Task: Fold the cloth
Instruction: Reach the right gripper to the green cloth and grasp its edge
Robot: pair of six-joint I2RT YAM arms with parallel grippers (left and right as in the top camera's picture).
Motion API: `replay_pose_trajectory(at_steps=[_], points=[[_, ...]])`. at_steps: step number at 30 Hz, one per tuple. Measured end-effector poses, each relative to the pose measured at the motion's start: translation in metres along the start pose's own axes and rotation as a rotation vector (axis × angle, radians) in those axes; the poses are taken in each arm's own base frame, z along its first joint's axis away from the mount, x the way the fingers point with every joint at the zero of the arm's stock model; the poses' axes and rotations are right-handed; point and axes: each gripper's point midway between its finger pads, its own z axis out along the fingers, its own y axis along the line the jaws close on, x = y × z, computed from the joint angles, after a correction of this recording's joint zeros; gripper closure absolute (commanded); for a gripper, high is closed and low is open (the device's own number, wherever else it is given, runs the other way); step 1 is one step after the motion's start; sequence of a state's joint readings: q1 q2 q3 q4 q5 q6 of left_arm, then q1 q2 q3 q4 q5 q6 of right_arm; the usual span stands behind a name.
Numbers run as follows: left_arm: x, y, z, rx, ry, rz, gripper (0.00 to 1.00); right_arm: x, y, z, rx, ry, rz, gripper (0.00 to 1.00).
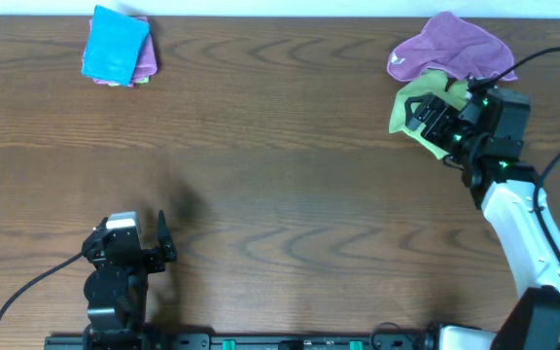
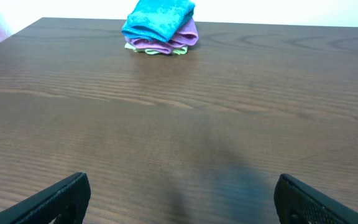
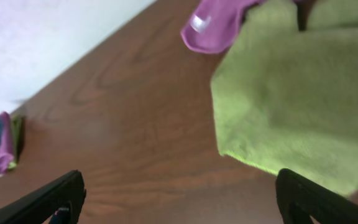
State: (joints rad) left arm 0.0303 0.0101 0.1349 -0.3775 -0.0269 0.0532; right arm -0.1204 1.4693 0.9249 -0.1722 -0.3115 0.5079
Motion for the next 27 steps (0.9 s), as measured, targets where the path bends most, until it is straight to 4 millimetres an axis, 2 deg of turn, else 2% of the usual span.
replay_pose_trajectory(at_steps=[3,4,6,7,9,11,13,18,24,27], points=[[0.0,0.0,0.0,0.0,0.0,0.0,0.05,0.013,-0.022,-0.007,0.136,0.071,0.006,0.06],[0.0,0.0,0.0,0.0,0.0,0.0,0.05,0.012,-0.026,-0.01,0.172,0.075,-0.006,0.06],[0.0,0.0,0.0,0.0,0.0,0.0,0.05,-0.001,-0.031,-0.02,0.248,0.067,-0.051,0.06],[0.0,0.0,0.0,0.0,0.0,0.0,0.05,-0.016,-0.03,-0.027,0.287,0.037,-0.098,0.08],[0.0,0.0,0.0,0.0,0.0,0.0,0.05,-0.033,-0.029,-0.035,0.325,0.0,-0.161,0.1],[0.0,0.0,0.0,0.0,0.0,0.0,0.04,-0.042,-0.029,-0.039,0.361,-0.019,-0.217,0.11],[0.0,0.0,0.0,0.0,0.0,0.0,0.04,-0.041,-0.033,-0.04,0.402,-0.011,-0.271,0.11],[0.0,0.0,0.0,0.0,0.0,0.0,0.05,-0.018,-0.042,-0.017,0.46,0.09,-0.367,0.11],[0.0,0.0,0.0,0.0,0.0,0.0,0.05,0.011,-0.065,0.021,0.505,0.208,-0.388,0.13],[0.0,0.0,0.0,0.0,0.0,0.0,0.05,0.022,-0.077,0.034,0.524,0.251,-0.389,0.15]])
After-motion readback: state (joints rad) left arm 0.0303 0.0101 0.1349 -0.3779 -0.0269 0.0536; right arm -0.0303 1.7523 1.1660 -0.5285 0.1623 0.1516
